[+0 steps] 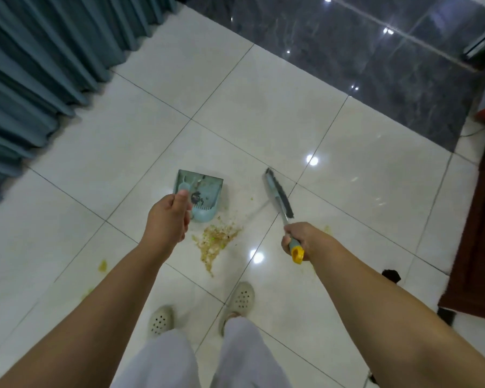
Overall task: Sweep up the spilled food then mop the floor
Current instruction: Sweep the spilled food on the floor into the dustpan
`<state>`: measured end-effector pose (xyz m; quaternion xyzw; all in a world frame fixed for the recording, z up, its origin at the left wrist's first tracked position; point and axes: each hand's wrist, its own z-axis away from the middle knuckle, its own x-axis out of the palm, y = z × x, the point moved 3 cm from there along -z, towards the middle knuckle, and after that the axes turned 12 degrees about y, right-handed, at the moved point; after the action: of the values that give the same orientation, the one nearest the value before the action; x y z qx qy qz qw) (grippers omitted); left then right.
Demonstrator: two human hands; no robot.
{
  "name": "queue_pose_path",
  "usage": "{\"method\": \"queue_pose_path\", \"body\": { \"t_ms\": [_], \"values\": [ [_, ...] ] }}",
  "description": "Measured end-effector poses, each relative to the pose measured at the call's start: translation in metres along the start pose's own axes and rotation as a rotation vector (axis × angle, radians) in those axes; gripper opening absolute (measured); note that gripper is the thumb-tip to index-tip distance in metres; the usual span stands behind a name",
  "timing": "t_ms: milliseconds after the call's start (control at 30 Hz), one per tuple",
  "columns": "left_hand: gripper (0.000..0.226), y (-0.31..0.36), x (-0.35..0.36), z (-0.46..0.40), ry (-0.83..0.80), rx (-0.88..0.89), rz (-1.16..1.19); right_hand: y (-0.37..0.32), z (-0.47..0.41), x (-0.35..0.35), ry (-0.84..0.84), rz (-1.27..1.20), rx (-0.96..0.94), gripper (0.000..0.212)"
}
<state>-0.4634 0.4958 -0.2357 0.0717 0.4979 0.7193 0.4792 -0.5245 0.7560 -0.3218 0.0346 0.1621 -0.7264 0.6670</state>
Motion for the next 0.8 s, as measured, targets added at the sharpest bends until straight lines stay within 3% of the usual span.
{"method": "queue_pose_path", "body": {
  "t_ms": [200, 600, 800],
  "values": [
    [0.041, 0.007, 0.006, 0.009, 0.052, -0.004, 0.040, 0.025, 0.004, 0.010, -0.017, 0.085, 0.015, 0.019],
    [0.041, -0.001, -0.035, 0.009, 0.104, -0.010, 0.077, 0.087, 0.042, 0.045, -0.147, 0.123, 0.086, 0.005],
    [0.039, -0.011, -0.066, 0.008, 0.066, 0.001, 0.153, 0.084, 0.058, 0.048, -0.205, 0.068, 0.077, 0.014]
  ]
}}
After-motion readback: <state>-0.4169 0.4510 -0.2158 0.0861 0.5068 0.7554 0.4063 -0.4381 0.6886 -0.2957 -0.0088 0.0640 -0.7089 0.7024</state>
